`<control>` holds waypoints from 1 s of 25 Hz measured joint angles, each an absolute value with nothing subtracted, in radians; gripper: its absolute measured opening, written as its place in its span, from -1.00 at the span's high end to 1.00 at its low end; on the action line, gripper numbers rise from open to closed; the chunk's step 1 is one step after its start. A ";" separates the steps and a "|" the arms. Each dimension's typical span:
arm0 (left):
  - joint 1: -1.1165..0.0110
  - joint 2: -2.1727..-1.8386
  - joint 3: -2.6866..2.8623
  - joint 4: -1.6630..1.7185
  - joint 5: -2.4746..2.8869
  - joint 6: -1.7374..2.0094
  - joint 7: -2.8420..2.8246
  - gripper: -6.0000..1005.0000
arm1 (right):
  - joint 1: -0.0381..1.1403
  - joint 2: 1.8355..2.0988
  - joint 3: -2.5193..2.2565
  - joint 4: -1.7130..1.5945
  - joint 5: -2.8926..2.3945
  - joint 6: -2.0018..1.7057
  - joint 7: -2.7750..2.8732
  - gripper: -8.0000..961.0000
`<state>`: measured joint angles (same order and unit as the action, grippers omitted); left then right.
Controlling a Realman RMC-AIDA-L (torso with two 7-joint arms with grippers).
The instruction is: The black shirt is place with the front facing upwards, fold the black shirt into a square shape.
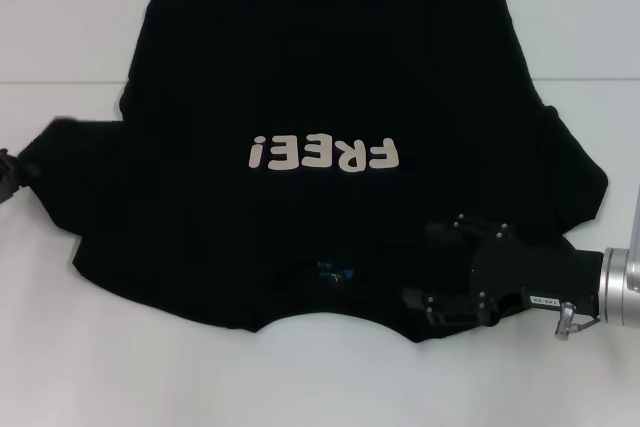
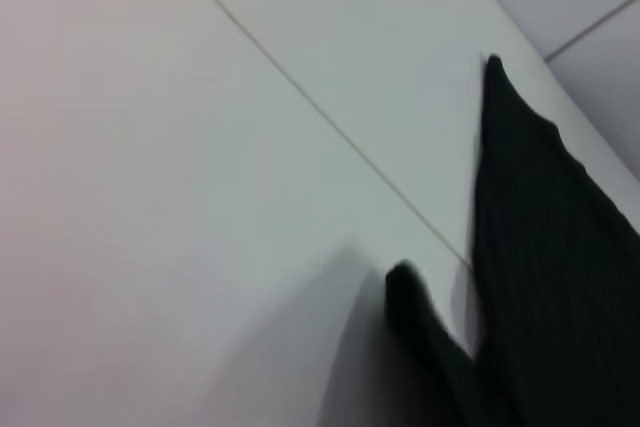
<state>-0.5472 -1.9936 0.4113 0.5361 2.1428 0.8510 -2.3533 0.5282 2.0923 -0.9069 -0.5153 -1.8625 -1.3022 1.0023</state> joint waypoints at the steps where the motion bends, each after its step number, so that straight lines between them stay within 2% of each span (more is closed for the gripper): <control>1: -0.547 -1.991 0.412 0.537 2.142 0.851 -2.353 0.93 | 0.529 2.092 -0.908 -0.515 -1.862 -1.302 1.003 -0.96; 14: -0.579 -1.971 0.418 0.549 2.141 0.870 -2.366 0.93 | 0.527 2.094 -0.910 -0.515 -1.862 -1.307 1.005 -0.96; 25: -0.614 -1.968 0.419 0.580 2.148 0.915 -2.384 0.93 | 0.529 2.094 -0.913 -0.508 -1.862 -1.305 1.001 -0.96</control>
